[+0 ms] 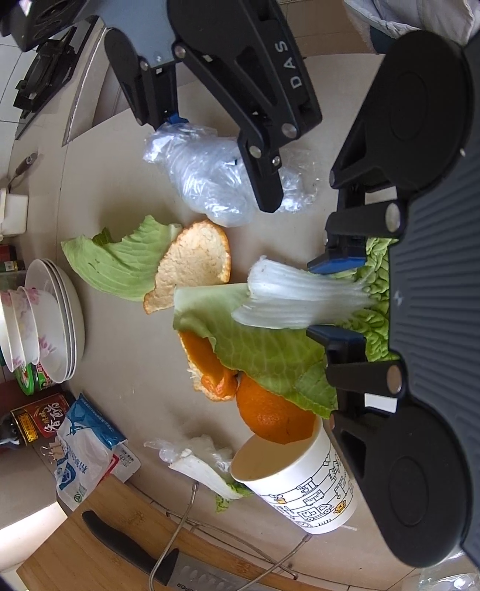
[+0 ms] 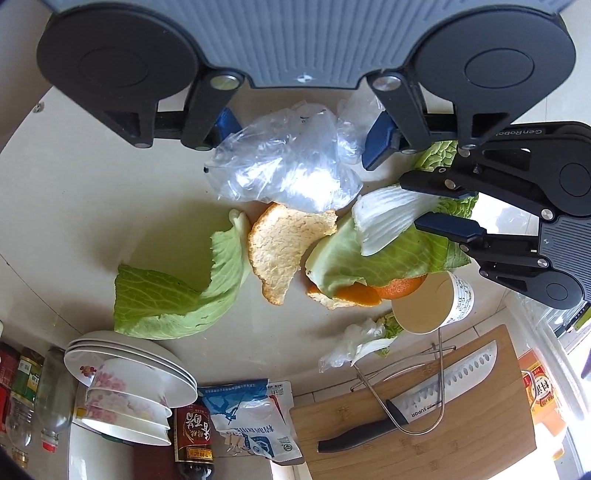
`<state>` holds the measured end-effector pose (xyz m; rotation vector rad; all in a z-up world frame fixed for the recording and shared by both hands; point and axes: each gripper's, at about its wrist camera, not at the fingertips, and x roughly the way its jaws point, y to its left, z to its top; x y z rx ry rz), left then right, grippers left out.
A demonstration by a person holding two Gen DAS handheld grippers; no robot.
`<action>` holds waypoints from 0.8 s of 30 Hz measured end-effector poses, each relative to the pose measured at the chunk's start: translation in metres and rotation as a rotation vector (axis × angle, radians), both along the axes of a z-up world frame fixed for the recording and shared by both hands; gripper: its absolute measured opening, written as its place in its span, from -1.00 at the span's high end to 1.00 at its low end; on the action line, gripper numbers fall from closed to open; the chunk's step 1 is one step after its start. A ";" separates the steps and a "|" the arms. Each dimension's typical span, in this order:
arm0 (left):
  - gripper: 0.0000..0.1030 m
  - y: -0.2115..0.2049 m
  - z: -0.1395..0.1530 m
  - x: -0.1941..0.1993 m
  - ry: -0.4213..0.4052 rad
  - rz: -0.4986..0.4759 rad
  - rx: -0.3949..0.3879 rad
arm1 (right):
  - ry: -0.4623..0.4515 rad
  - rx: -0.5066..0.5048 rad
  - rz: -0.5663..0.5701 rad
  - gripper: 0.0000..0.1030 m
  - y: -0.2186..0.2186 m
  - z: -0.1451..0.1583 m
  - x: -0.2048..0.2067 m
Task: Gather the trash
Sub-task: 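Grasp the napa cabbage leaf with the left tool while the right tool grasps the plastic bag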
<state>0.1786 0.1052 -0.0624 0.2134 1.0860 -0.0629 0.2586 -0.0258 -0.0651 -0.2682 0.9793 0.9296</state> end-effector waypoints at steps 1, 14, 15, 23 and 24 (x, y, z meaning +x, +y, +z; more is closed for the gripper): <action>0.45 0.000 0.001 0.000 0.000 -0.003 -0.003 | 0.001 0.004 -0.002 -0.35 -0.001 0.002 0.001; 0.45 -0.003 0.007 -0.004 -0.004 -0.007 -0.036 | -0.008 0.017 -0.023 -0.71 -0.015 0.007 0.005; 0.45 -0.003 0.007 -0.004 -0.005 -0.007 -0.036 | -0.009 0.017 -0.028 -0.75 -0.017 0.008 0.006; 0.45 -0.002 0.009 -0.004 -0.013 -0.013 -0.044 | 0.054 0.068 -0.111 -0.62 -0.027 0.003 0.021; 0.45 -0.002 0.008 -0.004 -0.012 -0.012 -0.047 | 0.060 0.069 -0.121 -0.57 -0.025 0.001 0.023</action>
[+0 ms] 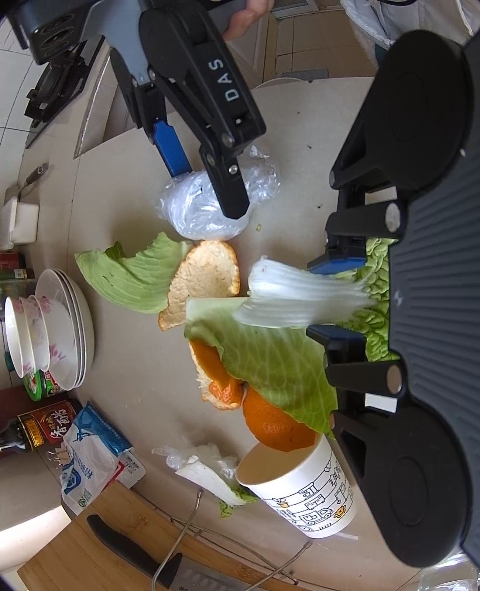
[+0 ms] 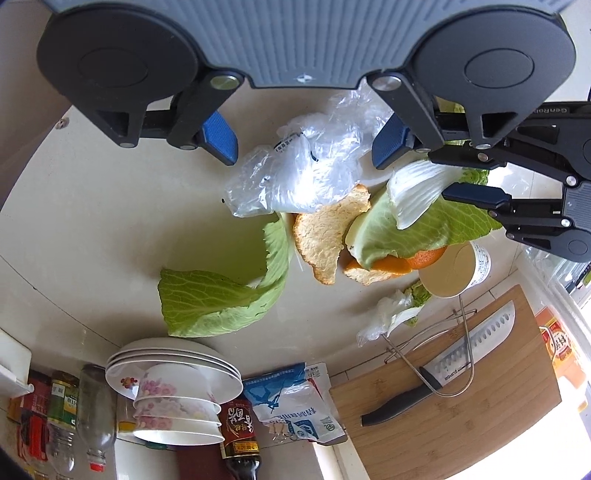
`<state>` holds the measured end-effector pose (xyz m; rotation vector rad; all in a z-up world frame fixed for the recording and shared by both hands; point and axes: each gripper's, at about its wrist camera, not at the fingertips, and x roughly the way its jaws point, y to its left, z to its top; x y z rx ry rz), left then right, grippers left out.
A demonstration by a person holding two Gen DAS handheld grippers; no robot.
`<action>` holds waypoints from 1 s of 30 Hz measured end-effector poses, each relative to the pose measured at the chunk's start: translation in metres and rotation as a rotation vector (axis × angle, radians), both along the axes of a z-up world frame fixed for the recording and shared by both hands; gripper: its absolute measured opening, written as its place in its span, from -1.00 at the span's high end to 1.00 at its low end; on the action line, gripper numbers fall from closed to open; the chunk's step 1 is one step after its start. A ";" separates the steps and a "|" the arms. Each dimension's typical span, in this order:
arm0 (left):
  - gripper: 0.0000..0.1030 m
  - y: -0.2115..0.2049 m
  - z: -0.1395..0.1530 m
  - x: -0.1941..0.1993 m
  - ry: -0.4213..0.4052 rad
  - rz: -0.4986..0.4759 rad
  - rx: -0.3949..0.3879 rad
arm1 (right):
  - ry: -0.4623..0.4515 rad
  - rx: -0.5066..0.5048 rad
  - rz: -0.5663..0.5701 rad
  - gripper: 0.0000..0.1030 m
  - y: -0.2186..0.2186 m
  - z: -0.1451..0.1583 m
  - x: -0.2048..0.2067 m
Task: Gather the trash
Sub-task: 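Grasp the napa cabbage leaf with the left tool while the right tool grasps the plastic bag, then carry the cabbage leaf and plastic bag with both tools over the white bin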
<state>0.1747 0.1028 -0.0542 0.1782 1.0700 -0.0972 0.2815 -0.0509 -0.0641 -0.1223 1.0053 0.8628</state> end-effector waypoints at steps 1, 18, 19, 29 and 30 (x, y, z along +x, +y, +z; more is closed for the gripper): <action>0.45 0.000 0.000 0.000 0.000 -0.001 -0.001 | 0.007 -0.004 -0.015 -0.49 0.002 -0.002 0.002; 0.45 -0.008 0.015 -0.004 -0.001 0.001 -0.043 | -0.044 -0.013 0.018 -0.25 -0.020 0.025 -0.009; 0.45 -0.010 0.017 -0.005 -0.003 0.000 -0.044 | -0.047 -0.015 0.022 -0.25 -0.023 0.027 -0.011; 0.45 -0.054 0.038 -0.016 -0.017 -0.035 -0.063 | -0.075 -0.001 0.009 -0.25 -0.071 0.044 -0.029; 0.45 -0.059 0.039 -0.017 -0.017 -0.040 -0.066 | -0.076 0.001 0.002 -0.25 -0.079 0.045 -0.030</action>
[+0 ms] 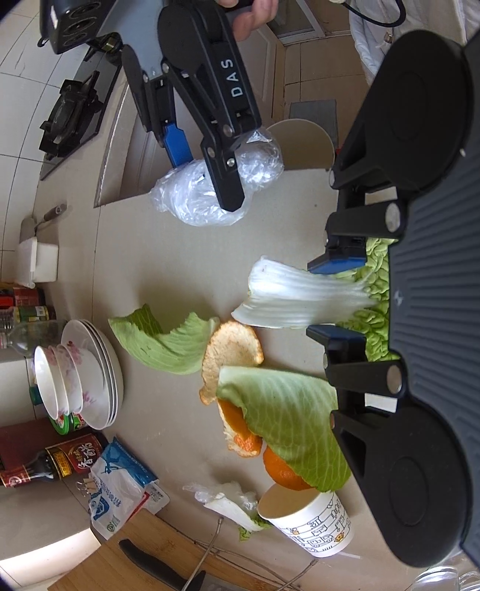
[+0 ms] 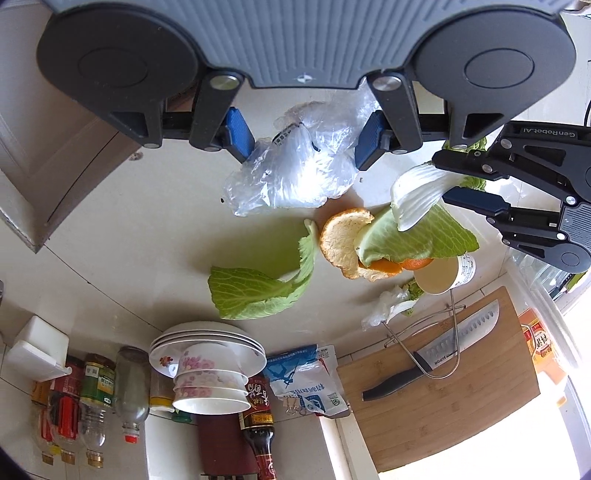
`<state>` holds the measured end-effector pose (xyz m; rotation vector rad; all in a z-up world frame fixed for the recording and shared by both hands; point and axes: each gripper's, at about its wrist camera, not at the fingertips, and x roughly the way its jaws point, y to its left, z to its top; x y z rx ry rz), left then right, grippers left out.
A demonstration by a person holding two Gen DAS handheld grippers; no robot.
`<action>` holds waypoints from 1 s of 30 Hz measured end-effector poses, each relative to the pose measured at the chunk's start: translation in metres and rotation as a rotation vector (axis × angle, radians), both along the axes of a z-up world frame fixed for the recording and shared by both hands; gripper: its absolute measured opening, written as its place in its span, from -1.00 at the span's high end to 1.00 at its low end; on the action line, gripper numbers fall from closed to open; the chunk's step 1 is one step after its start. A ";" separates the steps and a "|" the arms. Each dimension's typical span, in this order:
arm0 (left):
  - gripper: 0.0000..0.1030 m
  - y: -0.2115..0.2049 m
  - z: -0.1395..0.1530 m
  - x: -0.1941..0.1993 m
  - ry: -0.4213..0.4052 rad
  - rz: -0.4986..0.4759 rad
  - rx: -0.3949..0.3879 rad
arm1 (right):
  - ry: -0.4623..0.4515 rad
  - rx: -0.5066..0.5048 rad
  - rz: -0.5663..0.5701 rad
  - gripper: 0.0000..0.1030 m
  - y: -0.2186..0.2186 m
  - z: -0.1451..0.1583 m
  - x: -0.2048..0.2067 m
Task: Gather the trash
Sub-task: 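Carry the cabbage leaf and plastic bag with both tools over the white bin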
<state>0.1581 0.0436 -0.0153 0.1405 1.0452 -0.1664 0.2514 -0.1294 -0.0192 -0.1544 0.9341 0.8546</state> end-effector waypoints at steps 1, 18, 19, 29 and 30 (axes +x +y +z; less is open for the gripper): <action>0.45 -0.006 0.001 0.000 0.001 -0.005 -0.004 | -0.002 0.000 -0.008 -0.25 -0.007 0.000 -0.002; 0.45 -0.135 -0.005 0.012 0.005 -0.159 -0.081 | 0.026 -0.085 -0.238 -0.26 -0.162 -0.037 -0.024; 0.45 -0.143 -0.007 0.014 0.005 -0.168 -0.082 | 0.030 -0.102 -0.255 -0.27 -0.172 -0.045 -0.024; 0.45 -0.188 -0.027 0.033 0.017 -0.179 -0.062 | 0.128 -0.193 -0.343 -0.27 -0.229 -0.146 -0.006; 0.45 -0.189 -0.029 0.034 0.021 -0.176 -0.061 | 0.139 -0.196 -0.347 -0.27 -0.231 -0.156 -0.003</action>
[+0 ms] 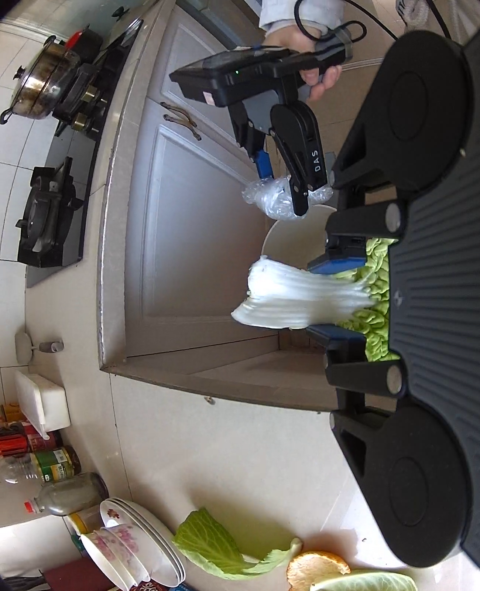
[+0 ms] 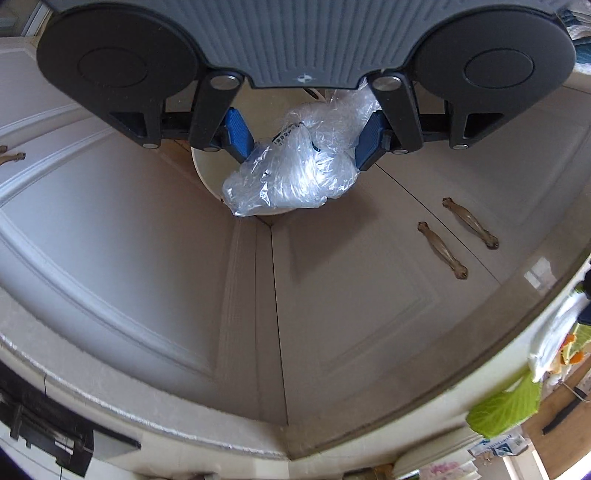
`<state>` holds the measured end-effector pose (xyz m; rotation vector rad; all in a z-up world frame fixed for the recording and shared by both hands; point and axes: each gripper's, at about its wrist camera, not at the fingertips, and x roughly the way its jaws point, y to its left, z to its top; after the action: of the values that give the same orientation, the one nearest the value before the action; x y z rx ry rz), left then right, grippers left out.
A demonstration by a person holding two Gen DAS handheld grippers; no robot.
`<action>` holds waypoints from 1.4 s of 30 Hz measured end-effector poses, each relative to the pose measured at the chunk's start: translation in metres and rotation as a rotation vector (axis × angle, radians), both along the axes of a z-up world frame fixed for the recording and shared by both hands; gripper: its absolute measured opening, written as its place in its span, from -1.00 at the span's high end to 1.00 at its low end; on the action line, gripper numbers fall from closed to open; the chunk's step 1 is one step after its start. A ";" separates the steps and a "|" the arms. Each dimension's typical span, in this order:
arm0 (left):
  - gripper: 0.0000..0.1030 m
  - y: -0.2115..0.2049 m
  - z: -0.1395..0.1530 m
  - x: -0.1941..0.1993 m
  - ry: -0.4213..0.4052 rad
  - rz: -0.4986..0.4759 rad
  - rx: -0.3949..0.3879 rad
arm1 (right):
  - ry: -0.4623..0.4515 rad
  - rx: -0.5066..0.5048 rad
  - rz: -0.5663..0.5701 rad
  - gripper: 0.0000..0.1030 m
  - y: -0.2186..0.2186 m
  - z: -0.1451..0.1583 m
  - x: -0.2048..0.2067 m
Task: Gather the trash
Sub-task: 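Carry the cabbage leaf and plastic bag with both tools over the white bin, then open the right tool over the bin while the left tool drops the cabbage leaf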
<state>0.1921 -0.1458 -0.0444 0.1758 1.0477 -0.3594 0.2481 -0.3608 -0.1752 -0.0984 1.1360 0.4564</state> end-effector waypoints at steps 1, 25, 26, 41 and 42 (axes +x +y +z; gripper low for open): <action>0.45 -0.002 -0.003 0.002 0.003 0.002 0.002 | 0.007 -0.004 0.001 -0.27 -0.001 -0.009 0.003; 0.45 -0.056 -0.061 0.042 0.057 -0.010 0.000 | 0.005 -0.056 -0.022 -1.00 -0.001 -0.082 0.024; 0.45 -0.060 -0.067 0.045 0.064 -0.009 -0.005 | 0.001 -0.061 -0.016 -1.00 -0.001 -0.081 0.022; 0.45 -0.110 -0.192 0.094 0.178 0.028 -0.002 | -0.053 -0.124 -0.054 -1.00 -0.031 -0.063 -0.014; 0.45 -0.112 -0.198 0.096 0.183 0.028 0.004 | -0.055 -0.126 -0.055 -1.00 -0.032 -0.062 -0.016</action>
<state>0.2880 -0.2577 -0.2424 0.1330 1.2303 -0.3529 0.2319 -0.3924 -0.2377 -0.1881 1.1106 0.3315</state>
